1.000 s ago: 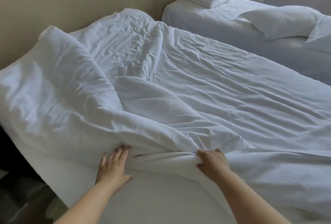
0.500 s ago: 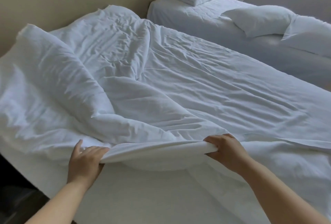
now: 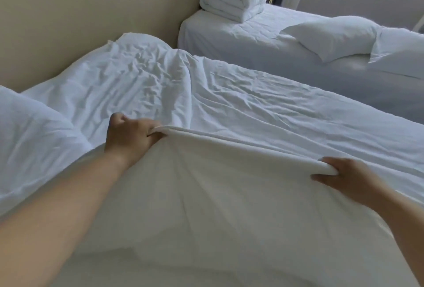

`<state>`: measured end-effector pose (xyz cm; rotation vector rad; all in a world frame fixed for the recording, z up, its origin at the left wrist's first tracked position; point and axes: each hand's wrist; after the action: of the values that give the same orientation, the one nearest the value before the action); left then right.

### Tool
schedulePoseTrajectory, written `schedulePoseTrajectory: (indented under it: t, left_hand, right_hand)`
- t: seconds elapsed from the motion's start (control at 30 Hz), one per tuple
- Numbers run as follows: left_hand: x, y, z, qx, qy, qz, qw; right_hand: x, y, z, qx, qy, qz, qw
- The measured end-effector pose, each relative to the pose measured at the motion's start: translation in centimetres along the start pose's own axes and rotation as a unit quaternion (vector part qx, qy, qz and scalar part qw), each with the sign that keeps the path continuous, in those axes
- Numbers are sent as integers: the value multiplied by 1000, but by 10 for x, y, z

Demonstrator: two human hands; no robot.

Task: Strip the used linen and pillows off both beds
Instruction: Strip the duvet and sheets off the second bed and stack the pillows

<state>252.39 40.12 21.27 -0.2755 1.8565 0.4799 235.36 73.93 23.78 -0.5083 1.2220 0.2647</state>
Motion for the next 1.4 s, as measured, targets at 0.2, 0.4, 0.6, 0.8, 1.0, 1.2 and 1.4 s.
schedulePoseTrajectory:
  t: [0.2,0.4,0.6,0.8,1.0,1.2,1.4]
  left_hand:
    - [43,12,-169,51,-10,-74,996]
    - [159,-24,-81,-8,-159,-9,987]
    - [187,-69,12,0,-243,60,968]
    - [193,-60,4,-34,-301,45,952]
    - [144,-76,62,-47,-352,61,933]
    - [106,-71,169,-142,-343,89,924]
    - [58,-75,229,-253,-257,126,924]
  right_hand:
    - [24,-44,-111,101,302,16,948]
    - [185,-114,-115,26,-39,87,995]
    - [232,-103,-154,127,-226,52,965]
    - [228,-101,-166,134,-258,72,954]
    - [209,-118,-140,132,-228,84,961]
    - [234,-127,-34,-81,-79,41,993]
    - [193,-155,17,-63,-158,73,983]
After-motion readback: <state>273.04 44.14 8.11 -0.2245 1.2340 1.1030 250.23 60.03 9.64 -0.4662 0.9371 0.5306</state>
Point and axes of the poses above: each hand's wrist, its own z-axis away from the middle knuckle, its own x-axis out of the palm, y = z × x, and after that the axes turned 5 degrees about -y, right-handed
